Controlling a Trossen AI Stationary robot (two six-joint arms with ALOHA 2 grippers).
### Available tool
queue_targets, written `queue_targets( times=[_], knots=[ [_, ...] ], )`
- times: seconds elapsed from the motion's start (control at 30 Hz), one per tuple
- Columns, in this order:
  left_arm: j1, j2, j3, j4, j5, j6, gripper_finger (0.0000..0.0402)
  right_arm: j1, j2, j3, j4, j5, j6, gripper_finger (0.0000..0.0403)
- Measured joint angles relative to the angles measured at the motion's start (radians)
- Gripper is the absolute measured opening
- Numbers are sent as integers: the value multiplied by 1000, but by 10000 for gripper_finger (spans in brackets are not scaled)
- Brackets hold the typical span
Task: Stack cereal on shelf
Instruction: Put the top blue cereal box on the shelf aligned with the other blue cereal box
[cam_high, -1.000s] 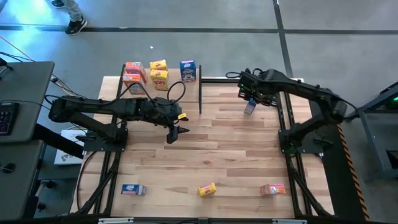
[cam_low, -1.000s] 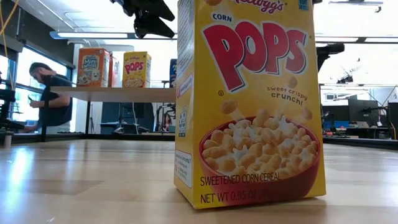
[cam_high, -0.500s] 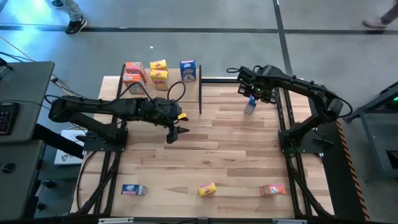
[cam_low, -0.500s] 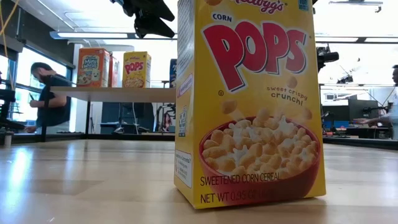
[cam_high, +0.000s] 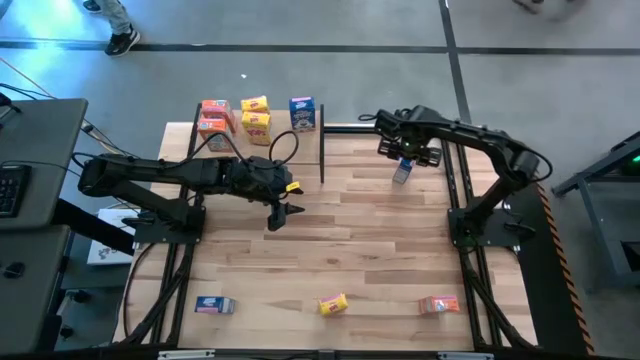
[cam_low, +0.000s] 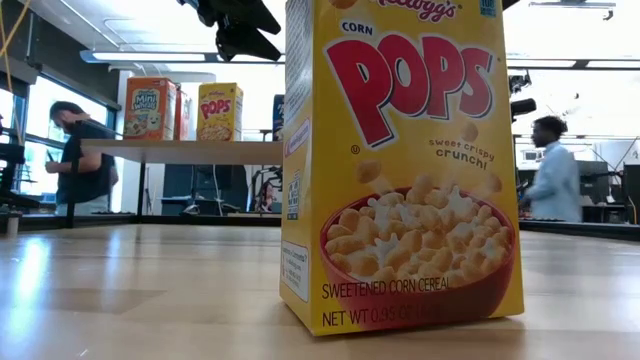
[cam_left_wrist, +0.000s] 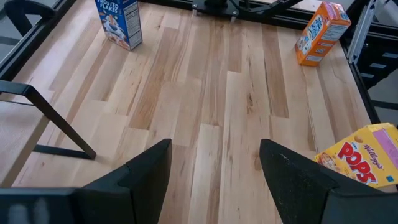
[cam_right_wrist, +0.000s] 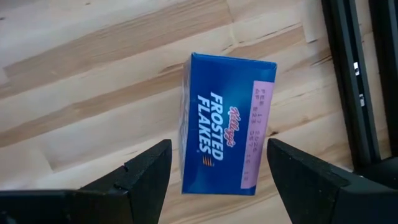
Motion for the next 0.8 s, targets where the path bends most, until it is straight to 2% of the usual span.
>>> queue_targets(
  times=[0.33,0.63,0.8],
  knots=[
    [0,0,0,-1,0,2,235,-9,29,0,8,-7,-29,248],
    [0,0,0,-1,0,0,235,-9,29,0,8,-23,-29,186],
    [0,0,0,-1,0,-1,235,-9,29,0,-3,-29,-49,165]
  ],
)
